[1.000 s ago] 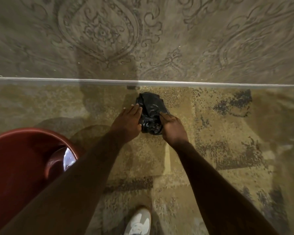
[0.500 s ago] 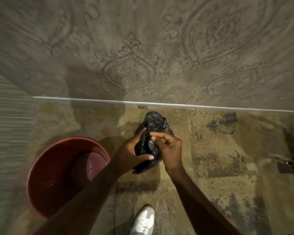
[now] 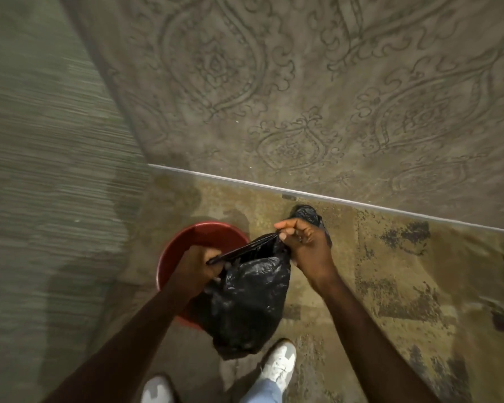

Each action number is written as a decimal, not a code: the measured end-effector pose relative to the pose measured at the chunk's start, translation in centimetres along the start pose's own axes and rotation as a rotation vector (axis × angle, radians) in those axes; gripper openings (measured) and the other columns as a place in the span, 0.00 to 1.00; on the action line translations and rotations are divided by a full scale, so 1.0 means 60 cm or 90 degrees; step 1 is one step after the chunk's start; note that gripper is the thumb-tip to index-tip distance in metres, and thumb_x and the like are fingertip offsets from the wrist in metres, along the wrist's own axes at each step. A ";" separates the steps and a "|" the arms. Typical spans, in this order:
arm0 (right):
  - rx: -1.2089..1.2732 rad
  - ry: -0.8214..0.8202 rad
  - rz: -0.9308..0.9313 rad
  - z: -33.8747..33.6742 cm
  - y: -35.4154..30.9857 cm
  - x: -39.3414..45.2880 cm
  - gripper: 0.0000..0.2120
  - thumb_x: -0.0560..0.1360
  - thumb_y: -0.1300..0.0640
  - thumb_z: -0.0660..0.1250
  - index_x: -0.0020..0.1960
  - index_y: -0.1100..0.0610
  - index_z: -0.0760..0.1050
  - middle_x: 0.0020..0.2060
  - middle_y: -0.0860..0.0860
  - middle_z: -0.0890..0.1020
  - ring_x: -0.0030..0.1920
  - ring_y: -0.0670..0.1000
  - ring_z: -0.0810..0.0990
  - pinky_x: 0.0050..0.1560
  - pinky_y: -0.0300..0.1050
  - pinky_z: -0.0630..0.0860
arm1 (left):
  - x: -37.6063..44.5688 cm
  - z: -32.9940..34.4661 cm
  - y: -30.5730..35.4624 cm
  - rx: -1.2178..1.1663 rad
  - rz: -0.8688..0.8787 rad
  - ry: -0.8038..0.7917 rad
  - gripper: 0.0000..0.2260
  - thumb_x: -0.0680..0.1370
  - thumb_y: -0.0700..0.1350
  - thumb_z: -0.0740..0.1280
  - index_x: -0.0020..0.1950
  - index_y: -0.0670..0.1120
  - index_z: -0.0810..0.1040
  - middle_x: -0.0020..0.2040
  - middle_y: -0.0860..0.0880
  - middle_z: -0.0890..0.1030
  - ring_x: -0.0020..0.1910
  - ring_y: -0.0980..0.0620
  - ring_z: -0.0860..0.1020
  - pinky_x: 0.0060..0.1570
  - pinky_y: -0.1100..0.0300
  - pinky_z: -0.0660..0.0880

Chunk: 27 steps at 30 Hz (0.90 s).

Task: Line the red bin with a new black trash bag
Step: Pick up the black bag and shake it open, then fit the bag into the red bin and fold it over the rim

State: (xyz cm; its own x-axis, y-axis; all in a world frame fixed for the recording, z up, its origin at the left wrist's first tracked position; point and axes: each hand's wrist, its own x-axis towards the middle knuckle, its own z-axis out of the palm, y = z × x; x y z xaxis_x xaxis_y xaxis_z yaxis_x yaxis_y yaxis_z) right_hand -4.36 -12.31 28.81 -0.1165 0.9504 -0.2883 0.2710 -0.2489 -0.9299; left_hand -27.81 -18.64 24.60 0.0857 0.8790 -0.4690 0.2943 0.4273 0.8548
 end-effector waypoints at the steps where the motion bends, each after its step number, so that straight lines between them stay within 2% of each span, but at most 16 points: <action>1: -0.036 -0.032 -0.006 0.004 -0.006 -0.001 0.14 0.77 0.72 0.66 0.48 0.54 0.82 0.34 0.39 0.84 0.30 0.36 0.79 0.32 0.25 0.71 | -0.015 -0.024 -0.004 -0.034 -0.002 0.009 0.12 0.77 0.31 0.69 0.36 0.44 0.82 0.26 0.52 0.81 0.26 0.58 0.79 0.26 0.65 0.75; 4: -0.103 -0.087 -0.001 0.015 -0.015 -0.007 0.15 0.77 0.73 0.65 0.48 0.55 0.82 0.32 0.39 0.83 0.26 0.36 0.76 0.27 0.26 0.68 | -0.052 -0.076 -0.004 -0.078 0.002 0.040 0.09 0.78 0.35 0.70 0.39 0.42 0.85 0.30 0.52 0.84 0.30 0.58 0.81 0.34 0.67 0.77; 6: -0.132 -0.092 0.009 0.024 -0.020 -0.014 0.17 0.78 0.74 0.64 0.46 0.53 0.82 0.30 0.39 0.82 0.26 0.37 0.75 0.28 0.29 0.68 | -0.070 -0.103 0.004 -0.076 0.002 0.012 0.10 0.79 0.38 0.70 0.38 0.45 0.84 0.30 0.50 0.84 0.30 0.55 0.80 0.33 0.65 0.76; 9: -0.175 -0.057 -0.002 0.035 -0.025 -0.021 0.16 0.79 0.73 0.62 0.45 0.56 0.82 0.33 0.42 0.85 0.31 0.37 0.79 0.33 0.34 0.74 | -0.092 -0.134 0.015 -0.077 0.014 -0.038 0.12 0.79 0.38 0.70 0.35 0.47 0.82 0.28 0.53 0.83 0.28 0.60 0.79 0.31 0.68 0.74; 11: -0.135 0.025 0.014 0.041 -0.025 -0.024 0.13 0.78 0.75 0.61 0.47 0.63 0.81 0.39 0.52 0.85 0.36 0.41 0.83 0.40 0.45 0.78 | -0.102 -0.147 0.016 -0.083 0.026 -0.011 0.10 0.78 0.38 0.70 0.37 0.43 0.82 0.28 0.53 0.82 0.28 0.61 0.78 0.31 0.69 0.73; 13: -0.150 0.168 -0.015 0.049 -0.023 -0.033 0.10 0.76 0.76 0.63 0.51 0.67 0.81 0.46 0.62 0.84 0.48 0.55 0.85 0.52 0.58 0.80 | -0.107 -0.146 0.011 -0.094 0.038 0.056 0.08 0.79 0.38 0.70 0.40 0.38 0.81 0.30 0.52 0.83 0.30 0.60 0.79 0.33 0.68 0.75; 14: -0.173 0.243 -0.052 0.058 -0.027 -0.041 0.09 0.77 0.73 0.65 0.53 0.66 0.81 0.50 0.63 0.84 0.52 0.60 0.84 0.58 0.60 0.79 | -0.109 -0.142 0.009 -0.103 0.042 0.091 0.08 0.79 0.39 0.70 0.41 0.36 0.81 0.32 0.51 0.83 0.31 0.60 0.79 0.34 0.66 0.76; 16: -0.186 0.313 -0.165 0.086 -0.046 -0.067 0.07 0.79 0.65 0.66 0.55 0.59 0.81 0.52 0.58 0.83 0.55 0.58 0.82 0.60 0.53 0.78 | -0.110 -0.129 0.004 -0.137 0.046 0.146 0.08 0.79 0.39 0.69 0.42 0.38 0.82 0.33 0.51 0.84 0.33 0.59 0.80 0.35 0.65 0.76; 18: -0.162 0.270 -0.216 0.126 -0.058 -0.097 0.08 0.80 0.55 0.67 0.58 0.53 0.80 0.55 0.52 0.81 0.58 0.52 0.80 0.59 0.47 0.78 | -0.107 -0.115 0.004 -0.168 0.037 0.175 0.08 0.79 0.41 0.69 0.42 0.41 0.82 0.34 0.50 0.84 0.33 0.58 0.80 0.35 0.64 0.76; 19: -0.139 0.241 -0.177 0.150 -0.057 -0.111 0.13 0.79 0.49 0.69 0.61 0.50 0.79 0.58 0.47 0.80 0.60 0.48 0.79 0.60 0.45 0.77 | -0.105 -0.108 0.003 -0.182 0.029 0.186 0.08 0.80 0.42 0.69 0.42 0.42 0.82 0.35 0.49 0.85 0.34 0.58 0.80 0.36 0.63 0.77; 21: -0.075 0.168 -0.037 0.202 -0.045 -0.139 0.27 0.73 0.38 0.72 0.70 0.43 0.72 0.64 0.37 0.77 0.63 0.39 0.77 0.63 0.43 0.76 | -0.100 -0.092 0.005 -0.204 0.017 0.215 0.09 0.80 0.44 0.68 0.43 0.41 0.83 0.38 0.43 0.86 0.37 0.54 0.81 0.39 0.57 0.78; 22: -0.043 0.125 0.025 0.224 -0.032 -0.146 0.34 0.70 0.38 0.75 0.73 0.42 0.68 0.67 0.37 0.76 0.65 0.38 0.76 0.66 0.45 0.75 | -0.098 -0.085 0.008 -0.215 0.013 0.229 0.10 0.81 0.44 0.68 0.45 0.40 0.83 0.41 0.40 0.86 0.39 0.53 0.82 0.42 0.54 0.79; 24: 0.014 0.053 0.139 0.254 0.007 -0.144 0.40 0.70 0.48 0.78 0.77 0.46 0.63 0.69 0.45 0.77 0.69 0.48 0.77 0.72 0.52 0.72 | -0.092 -0.072 0.014 -0.236 -0.010 0.243 0.10 0.81 0.45 0.67 0.45 0.41 0.83 0.42 0.42 0.87 0.41 0.51 0.83 0.45 0.54 0.80; 25: 0.040 0.023 0.208 0.261 0.021 -0.141 0.40 0.71 0.53 0.77 0.78 0.47 0.62 0.68 0.47 0.79 0.69 0.51 0.76 0.73 0.55 0.70 | -0.088 -0.068 0.015 -0.242 -0.031 0.244 0.10 0.81 0.45 0.67 0.44 0.42 0.84 0.40 0.45 0.87 0.40 0.52 0.84 0.42 0.57 0.80; 27: 0.040 -0.013 0.311 0.268 0.039 -0.135 0.31 0.73 0.59 0.74 0.73 0.48 0.70 0.61 0.45 0.82 0.68 0.54 0.77 0.73 0.58 0.70 | -0.083 -0.064 0.018 -0.275 -0.087 0.243 0.11 0.81 0.46 0.67 0.41 0.46 0.83 0.35 0.49 0.86 0.35 0.55 0.83 0.36 0.61 0.79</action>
State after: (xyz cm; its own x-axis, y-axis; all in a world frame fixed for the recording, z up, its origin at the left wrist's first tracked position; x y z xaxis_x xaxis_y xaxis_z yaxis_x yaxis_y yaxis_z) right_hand -18.16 -23.60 25.29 -0.0089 0.7159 -0.6982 0.2405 -0.6762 -0.6964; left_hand -31.56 -21.76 28.69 -0.2976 0.7898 -0.5363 -0.1418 0.5190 0.8429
